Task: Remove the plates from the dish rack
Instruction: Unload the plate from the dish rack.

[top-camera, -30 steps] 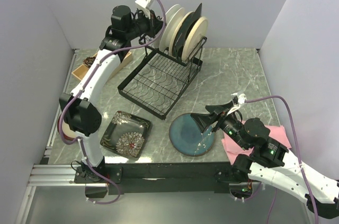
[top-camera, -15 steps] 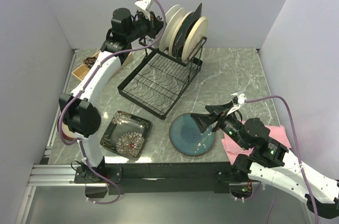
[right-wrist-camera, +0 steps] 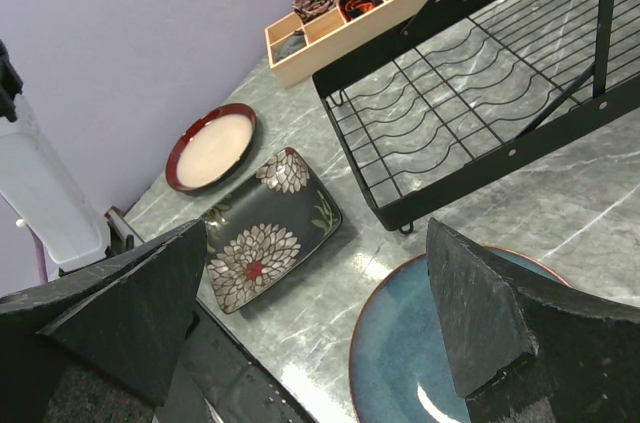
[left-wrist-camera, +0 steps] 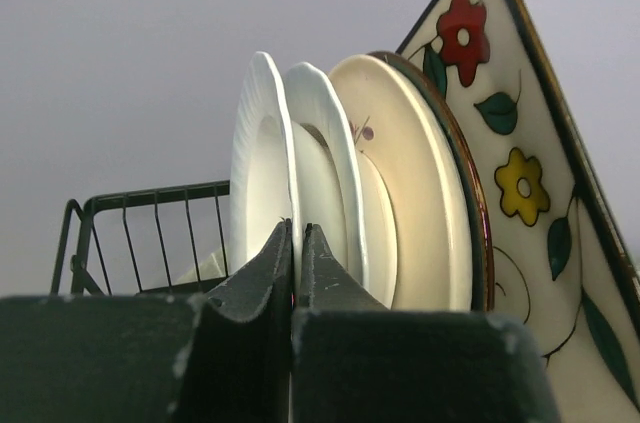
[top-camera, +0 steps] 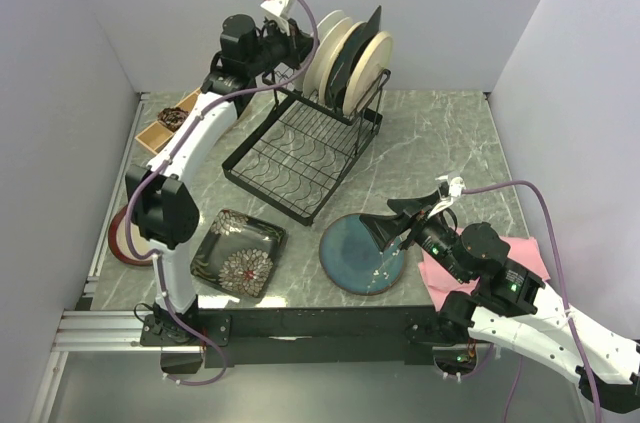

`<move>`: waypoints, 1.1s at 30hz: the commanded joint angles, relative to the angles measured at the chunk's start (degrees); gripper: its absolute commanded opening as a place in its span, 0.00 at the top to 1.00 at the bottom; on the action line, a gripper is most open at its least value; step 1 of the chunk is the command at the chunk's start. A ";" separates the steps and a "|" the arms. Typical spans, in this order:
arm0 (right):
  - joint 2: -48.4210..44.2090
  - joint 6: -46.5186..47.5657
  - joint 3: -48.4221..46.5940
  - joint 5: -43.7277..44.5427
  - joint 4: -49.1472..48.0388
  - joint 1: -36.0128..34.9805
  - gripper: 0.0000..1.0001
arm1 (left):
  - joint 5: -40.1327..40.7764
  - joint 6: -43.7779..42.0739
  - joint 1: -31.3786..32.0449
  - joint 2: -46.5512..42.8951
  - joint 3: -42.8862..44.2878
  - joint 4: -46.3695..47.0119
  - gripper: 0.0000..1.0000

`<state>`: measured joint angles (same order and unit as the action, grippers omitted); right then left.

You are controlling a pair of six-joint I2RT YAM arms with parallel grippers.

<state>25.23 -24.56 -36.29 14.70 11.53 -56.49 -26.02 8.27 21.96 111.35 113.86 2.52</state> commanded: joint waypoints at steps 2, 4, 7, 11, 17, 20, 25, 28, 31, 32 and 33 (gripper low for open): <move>-0.27 0.83 0.26 -0.02 -2.04 -0.20 0.04 | -0.70 0.61 0.99 -3.24 4.53 14.17 0.99; -0.19 0.83 0.26 -0.28 -1.86 -0.20 0.04 | -0.44 0.60 1.07 -3.16 5.22 13.82 0.99; -0.19 0.82 0.26 -0.46 -2.04 -0.20 0.04 | -0.08 1.22 1.07 -2.72 7.50 12.34 0.99; -0.19 0.74 0.26 -0.28 -1.86 -0.20 0.04 | 0.79 1.57 1.07 -1.58 10.06 10.49 0.99; -0.45 0.74 0.17 -0.37 -1.95 -0.11 0.04 | 2.46 1.48 0.99 -1.58 11.47 8.46 0.99; -0.45 0.65 0.17 -0.37 -1.78 -0.20 0.04 | 2.29 1.57 0.90 -1.40 12.52 7.76 0.99; -0.62 0.74 0.17 -0.37 -1.69 -0.20 0.04 | 2.64 1.83 0.81 -1.58 12.96 7.76 0.99; -0.80 0.74 0.17 -0.37 -1.60 -0.20 0.04 | 2.55 2.01 0.46 -1.14 13.84 7.06 0.99; -0.97 0.65 0.17 -0.37 -1.60 -0.20 0.04 | 2.03 2.62 0.28 -1.14 13.58 7.41 0.99; -0.98 0.65 0.17 -0.46 -1.60 -0.20 0.04 | 2.03 2.80 0.11 -1.22 13.58 7.49 0.99; -0.98 0.65 0.17 -0.46 -1.60 -0.20 0.04 | 1.85 2.71 0.19 -1.22 13.58 7.67 0.99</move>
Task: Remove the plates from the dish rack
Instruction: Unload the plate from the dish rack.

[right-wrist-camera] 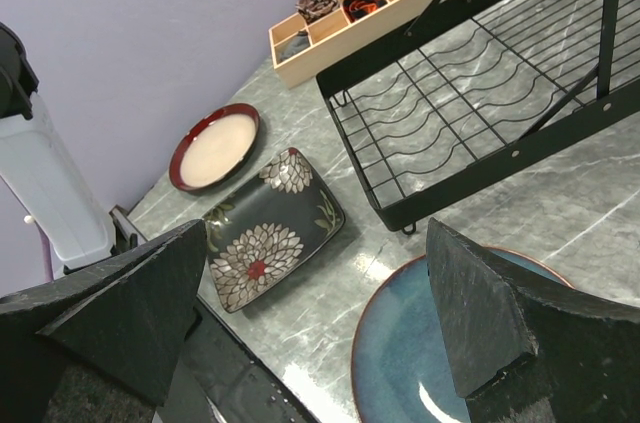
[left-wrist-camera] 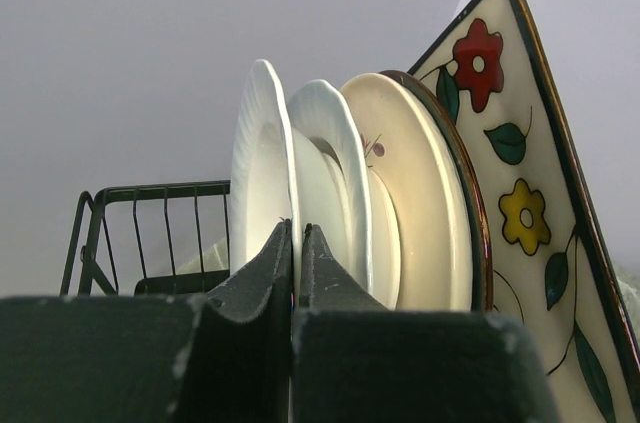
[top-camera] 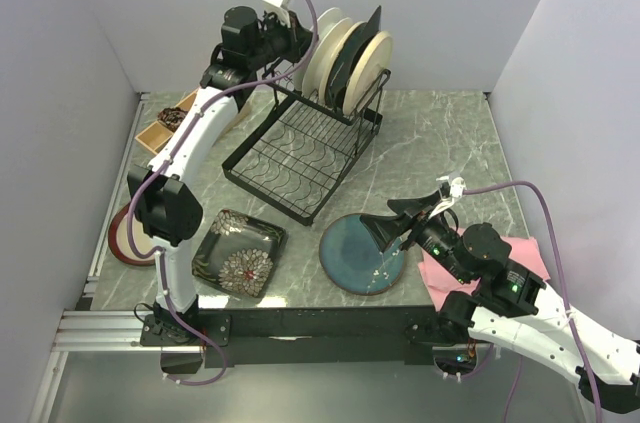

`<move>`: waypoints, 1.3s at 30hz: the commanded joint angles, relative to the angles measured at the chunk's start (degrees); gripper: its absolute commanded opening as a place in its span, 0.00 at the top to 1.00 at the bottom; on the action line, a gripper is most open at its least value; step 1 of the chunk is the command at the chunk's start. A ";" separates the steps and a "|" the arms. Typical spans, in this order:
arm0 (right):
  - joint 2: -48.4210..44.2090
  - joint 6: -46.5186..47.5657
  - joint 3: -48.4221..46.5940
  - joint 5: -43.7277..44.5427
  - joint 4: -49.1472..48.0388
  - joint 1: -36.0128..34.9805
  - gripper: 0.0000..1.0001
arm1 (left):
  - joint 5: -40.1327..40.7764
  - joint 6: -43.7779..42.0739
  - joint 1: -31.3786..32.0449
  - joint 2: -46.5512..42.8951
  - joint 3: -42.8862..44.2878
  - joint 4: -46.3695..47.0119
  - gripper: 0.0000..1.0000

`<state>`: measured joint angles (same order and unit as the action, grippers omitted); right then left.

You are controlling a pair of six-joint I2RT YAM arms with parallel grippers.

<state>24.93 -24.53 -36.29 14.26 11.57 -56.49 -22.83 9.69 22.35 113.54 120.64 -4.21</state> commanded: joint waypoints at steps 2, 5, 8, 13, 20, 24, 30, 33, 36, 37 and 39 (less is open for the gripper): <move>-0.67 0.63 0.17 -0.02 -1.73 -0.20 0.04 | -2.04 1.29 -0.20 -2.80 7.33 14.32 0.99; -0.49 0.63 0.26 -0.11 -1.82 -0.20 0.04 | -3.01 1.47 -0.46 -2.44 7.16 15.28 0.99; -0.32 0.72 0.17 -0.11 -1.82 -0.20 0.04 | -3.98 1.82 -0.64 -2.97 4.26 19.14 0.99; -0.23 0.80 0.26 0.24 -1.90 -0.20 0.04 | -3.98 1.65 -0.81 -2.62 3.72 20.39 0.99; 0.21 0.89 0.08 0.15 -1.91 -0.20 0.04 | -4.24 1.20 -0.82 -3.58 2.50 20.98 0.99; 0.21 0.89 0.17 0.06 -2.08 -0.20 0.04 | -3.80 -0.11 -0.82 -5.78 0.29 21.00 0.99; 0.65 0.89 0.08 -0.20 -2.17 -0.20 0.04 | -3.45 -1.78 -0.82 -7.53 0.48 19.76 0.99; 0.74 0.80 0.08 -0.20 -2.26 -0.20 0.04 | -3.71 -1.87 -0.73 -8.50 -0.14 19.94 0.99; 0.74 0.89 0.08 0.15 -2.26 -0.20 0.04 | -3.89 -1.70 -0.64 -9.82 -1.37 21.08 0.99; 0.82 0.89 0.08 0.15 -2.26 -0.20 0.04 | -3.72 -1.78 -0.64 -10.09 -1.46 21.26 0.99; 0.82 0.89 0.00 0.06 -2.26 -0.20 0.04 | -3.63 -1.96 -0.64 -10.44 -1.20 21.00 0.99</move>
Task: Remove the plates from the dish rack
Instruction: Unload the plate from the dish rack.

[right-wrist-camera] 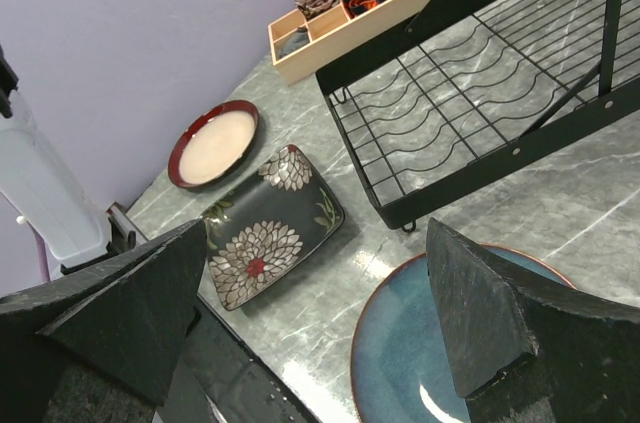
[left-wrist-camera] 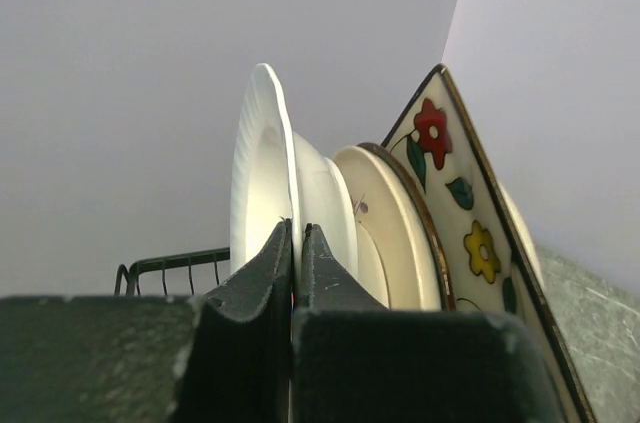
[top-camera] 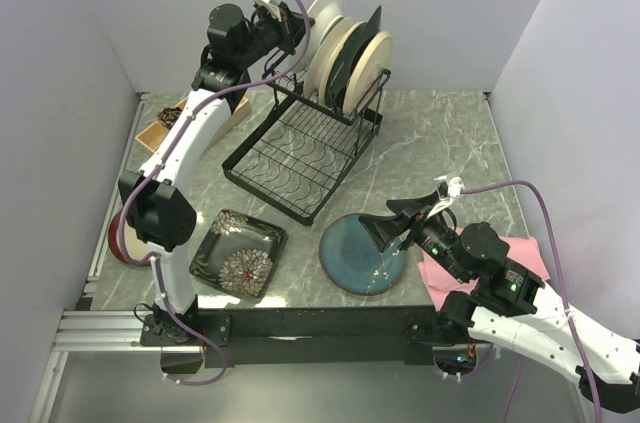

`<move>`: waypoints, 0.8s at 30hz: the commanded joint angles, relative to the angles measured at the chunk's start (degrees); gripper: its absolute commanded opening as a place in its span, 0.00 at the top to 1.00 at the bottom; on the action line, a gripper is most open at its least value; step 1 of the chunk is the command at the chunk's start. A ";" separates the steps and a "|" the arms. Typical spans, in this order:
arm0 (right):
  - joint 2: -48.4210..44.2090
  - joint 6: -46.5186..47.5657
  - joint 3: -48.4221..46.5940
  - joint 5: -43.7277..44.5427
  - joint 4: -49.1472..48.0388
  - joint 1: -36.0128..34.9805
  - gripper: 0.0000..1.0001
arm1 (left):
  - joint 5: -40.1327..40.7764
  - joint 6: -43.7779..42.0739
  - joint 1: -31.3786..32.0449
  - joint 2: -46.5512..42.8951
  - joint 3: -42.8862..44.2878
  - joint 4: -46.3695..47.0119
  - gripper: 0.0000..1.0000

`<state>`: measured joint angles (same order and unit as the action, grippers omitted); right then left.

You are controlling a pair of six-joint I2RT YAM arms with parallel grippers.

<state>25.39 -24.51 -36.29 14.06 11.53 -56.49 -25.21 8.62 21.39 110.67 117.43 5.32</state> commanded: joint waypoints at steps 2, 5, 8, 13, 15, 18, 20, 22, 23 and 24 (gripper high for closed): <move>0.37 0.87 -0.01 0.26 -2.13 -0.20 0.04 | -1.07 -1.24 0.32 -7.84 2.02 11.11 0.99; 0.10 0.87 -0.01 0.44 -2.04 -0.20 0.04 | -0.28 -2.20 0.41 -8.98 0.71 11.20 0.99; -0.16 0.70 0.00 0.87 -1.86 -0.20 0.04 | 1.13 -3.87 0.58 -10.39 -0.88 10.94 0.99; 0.10 0.61 -0.18 1.32 -1.60 -0.20 0.04 | 3.67 -7.47 1.11 -12.85 -2.90 9.80 0.99; 0.28 0.43 -0.44 1.58 -1.34 -0.20 0.04 | 4.64 -10.01 1.46 -14.16 -4.13 9.36 0.99; 0.63 0.26 -0.71 2.19 -1.07 -0.20 0.04 | 6.49 -12.39 1.99 -16.62 -6.24 8.92 0.99; 0.80 -0.01 -0.88 2.28 -1.07 -0.20 0.04 | 7.89 -13.54 2.17 -18.46 -7.73 8.13 0.99; 0.81 -0.27 -0.97 2.46 -1.16 -0.20 0.04 | 9.38 -15.30 2.61 -20.05 -9.31 7.60 0.99; 0.72 -0.71 -1.06 2.63 -1.16 -0.20 0.04 | 10.61 -15.91 2.69 -21.97 -11.24 7.60 0.99; 0.63 -0.97 -1.06 2.90 -1.16 -0.29 0.04 | 11.23 -17.05 3.04 -22.95 -12.30 7.42 0.99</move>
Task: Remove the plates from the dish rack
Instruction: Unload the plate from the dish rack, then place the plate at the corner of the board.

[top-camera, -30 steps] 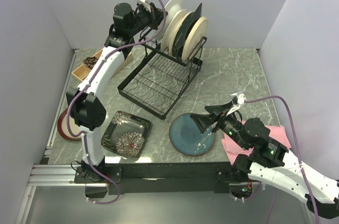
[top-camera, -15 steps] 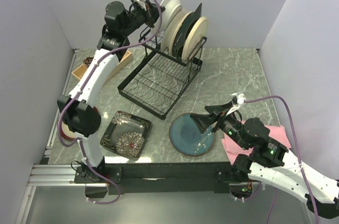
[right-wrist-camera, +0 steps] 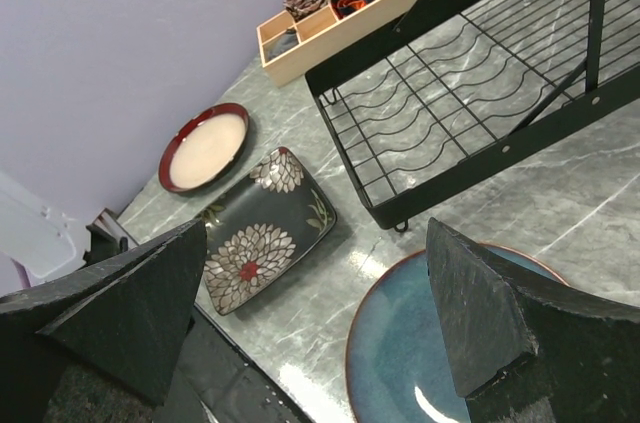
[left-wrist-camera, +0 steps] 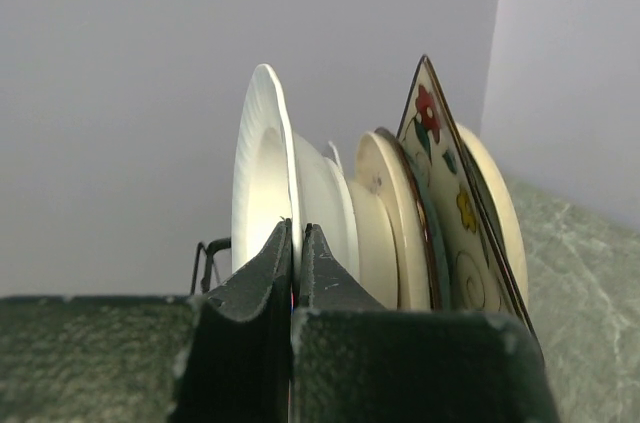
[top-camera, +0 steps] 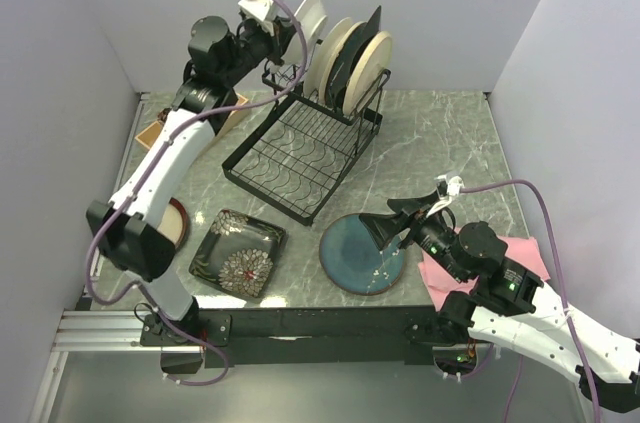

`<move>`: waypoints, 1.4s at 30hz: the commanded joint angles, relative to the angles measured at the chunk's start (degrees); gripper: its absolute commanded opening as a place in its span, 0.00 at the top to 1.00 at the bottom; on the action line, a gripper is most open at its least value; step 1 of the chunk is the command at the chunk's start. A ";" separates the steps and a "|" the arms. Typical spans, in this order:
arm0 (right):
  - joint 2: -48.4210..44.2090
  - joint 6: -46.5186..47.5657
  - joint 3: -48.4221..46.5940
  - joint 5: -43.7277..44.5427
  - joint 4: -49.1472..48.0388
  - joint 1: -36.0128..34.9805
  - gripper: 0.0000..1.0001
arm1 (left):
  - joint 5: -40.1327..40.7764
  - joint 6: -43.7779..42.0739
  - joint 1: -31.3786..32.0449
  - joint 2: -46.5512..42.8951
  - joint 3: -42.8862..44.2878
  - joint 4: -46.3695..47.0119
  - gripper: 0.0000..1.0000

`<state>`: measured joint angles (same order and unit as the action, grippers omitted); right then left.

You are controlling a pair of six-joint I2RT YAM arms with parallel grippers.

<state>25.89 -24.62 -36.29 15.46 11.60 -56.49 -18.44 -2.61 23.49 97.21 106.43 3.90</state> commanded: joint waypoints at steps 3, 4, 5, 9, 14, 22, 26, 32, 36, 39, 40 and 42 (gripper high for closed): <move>-0.22 -2.36 -1.50 2.29 -0.79 -0.20 0.05 | 8.05 -9.24 2.52 -13.70 -5.87 8.32 0.99; -0.31 -2.88 -1.67 2.64 -0.70 -0.20 0.05 | 9.37 -10.30 3.23 -14.84 -6.93 8.05 0.99; -0.40 -4.11 -2.20 2.90 -0.26 -0.20 0.05 | 10.78 -11.35 4.19 -16.94 -8.94 7.18 0.99; -1.01 -7.63 -3.87 3.78 2.89 -0.29 0.06 | 18.25 -17.42 10.86 -23.28 -14.92 5.86 0.99; -3.73 -12.81 -4.66 3.52 6.24 -0.20 0.08 | 29.41 -22.07 18.95 -32.50 -23.89 4.01 0.99; -7.43 -20.55 -6.24 7.03 13.09 -0.11 0.08 | 47.60 -26.39 38.46 -42.62 -37.94 0.76 0.99; -6.04 -28.00 -9.75 11.77 19.86 -0.20 0.07 | 58.39 -28.14 48.30 -44.03 -42.09 0.67 0.99; -3.21 -34.35 -10.90 12.31 22.86 -0.20 0.07 | 68.08 -31.84 62.20 -43.69 -48.86 5.85 0.99; -4.00 -36.46 -10.47 11.61 19.97 -0.20 0.09 | 69.94 -31.93 66.07 -42.45 -52.28 9.00 0.99; -3.74 -38.65 -10.46 12.13 19.34 -0.20 0.10 | 70.90 -33.16 68.09 -41.75 -54.75 12.34 0.99; -3.13 -39.44 -10.73 12.31 19.34 -0.20 0.10 | 71.25 -33.42 68.44 -41.40 -55.45 12.62 0.99; -2.34 -39.80 -10.82 11.70 18.47 -0.20 0.11 | 70.30 -32.37 68.71 -40.17 -56.07 12.62 0.99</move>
<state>22.09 -60.77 -45.60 25.93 32.97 -56.49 49.28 -31.94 90.80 56.64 50.04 5.58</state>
